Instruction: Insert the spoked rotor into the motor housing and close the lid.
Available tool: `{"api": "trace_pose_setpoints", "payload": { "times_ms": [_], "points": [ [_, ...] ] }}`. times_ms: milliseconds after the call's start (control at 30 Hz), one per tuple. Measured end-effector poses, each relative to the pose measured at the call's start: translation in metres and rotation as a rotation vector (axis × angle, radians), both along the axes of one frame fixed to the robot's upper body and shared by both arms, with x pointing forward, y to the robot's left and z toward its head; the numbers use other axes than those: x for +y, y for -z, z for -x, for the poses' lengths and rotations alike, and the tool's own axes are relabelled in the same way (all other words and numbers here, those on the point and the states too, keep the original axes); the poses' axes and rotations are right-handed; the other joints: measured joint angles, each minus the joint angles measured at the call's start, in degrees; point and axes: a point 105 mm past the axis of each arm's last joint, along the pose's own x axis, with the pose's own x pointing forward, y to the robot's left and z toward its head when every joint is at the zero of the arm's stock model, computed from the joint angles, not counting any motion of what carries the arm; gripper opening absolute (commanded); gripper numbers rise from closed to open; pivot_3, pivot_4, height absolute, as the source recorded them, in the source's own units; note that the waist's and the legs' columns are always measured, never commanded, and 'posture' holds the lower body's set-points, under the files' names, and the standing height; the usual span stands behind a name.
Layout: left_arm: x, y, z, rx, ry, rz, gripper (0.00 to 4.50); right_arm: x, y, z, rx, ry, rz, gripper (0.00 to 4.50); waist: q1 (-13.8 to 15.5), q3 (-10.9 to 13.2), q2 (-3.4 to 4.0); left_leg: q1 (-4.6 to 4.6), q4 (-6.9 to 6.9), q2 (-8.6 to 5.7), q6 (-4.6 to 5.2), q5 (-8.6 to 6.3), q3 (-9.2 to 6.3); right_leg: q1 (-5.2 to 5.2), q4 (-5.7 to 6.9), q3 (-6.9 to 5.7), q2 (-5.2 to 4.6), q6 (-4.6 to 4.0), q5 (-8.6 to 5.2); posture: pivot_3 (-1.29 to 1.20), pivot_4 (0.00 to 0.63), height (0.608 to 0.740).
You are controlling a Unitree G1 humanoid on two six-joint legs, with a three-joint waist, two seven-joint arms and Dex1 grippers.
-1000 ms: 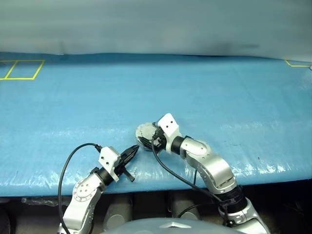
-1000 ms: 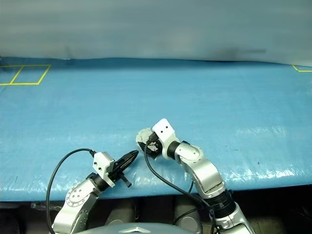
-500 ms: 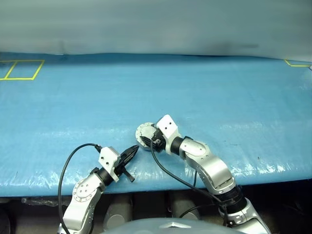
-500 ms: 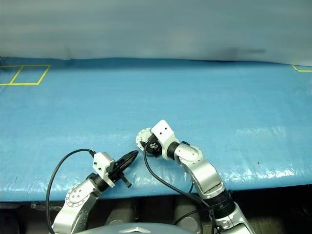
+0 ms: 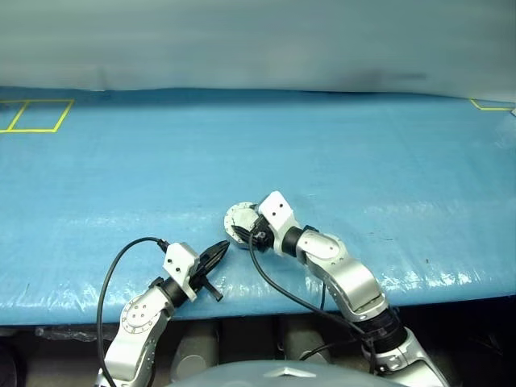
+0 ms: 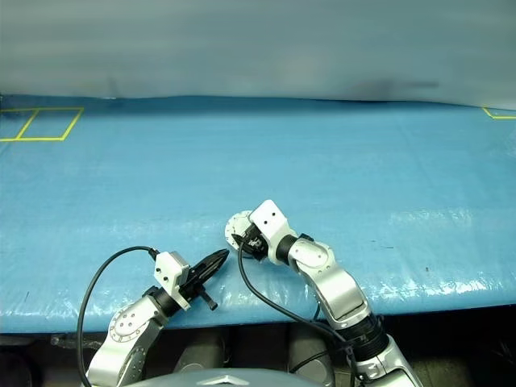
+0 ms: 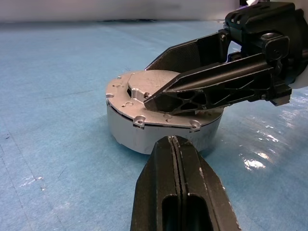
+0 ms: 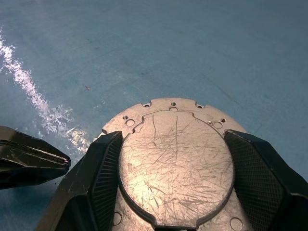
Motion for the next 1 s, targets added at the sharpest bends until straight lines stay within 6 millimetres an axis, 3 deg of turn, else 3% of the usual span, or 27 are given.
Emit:
{"api": "trace_pose_setpoints", "payload": {
  "times_ms": [367, 667, 1000],
  "points": [
    [0.000, -0.001, -0.001, 0.005, -0.009, -0.001, 0.00, 0.000, 0.002, 0.000, -0.028, -0.020, 0.009, 3.03, 0.0, 0.0, 0.00, 0.03, 0.00, 0.02, 0.00, 0.00, 0.00, 0.03, 0.01, 0.00, 0.01, 0.00, 0.00, 0.00, 0.150, 0.740],
    [0.009, -0.047, -0.036, -0.131, -0.069, 0.006, 0.00, -0.001, 0.003, 0.000, -0.020, -0.022, 0.006, 3.03, 0.0, 0.0, -0.01, 0.16, 0.00, 0.01, 0.00, 0.00, -0.02, 0.21, -0.02, -0.04, 0.02, 0.00, 0.00, 0.00, 0.150, 0.740],
    [0.011, -0.060, -0.045, -0.092, -0.026, -0.009, 0.00, -0.003, 0.003, -0.001, 0.073, -0.011, -0.048, 3.03, 0.1, 0.0, -0.02, 0.20, 0.05, 0.00, 0.00, 0.00, -0.13, 0.35, -0.04, -0.12, 0.02, 0.00, 0.00, 0.00, 0.150, 0.740]
  ]
}}
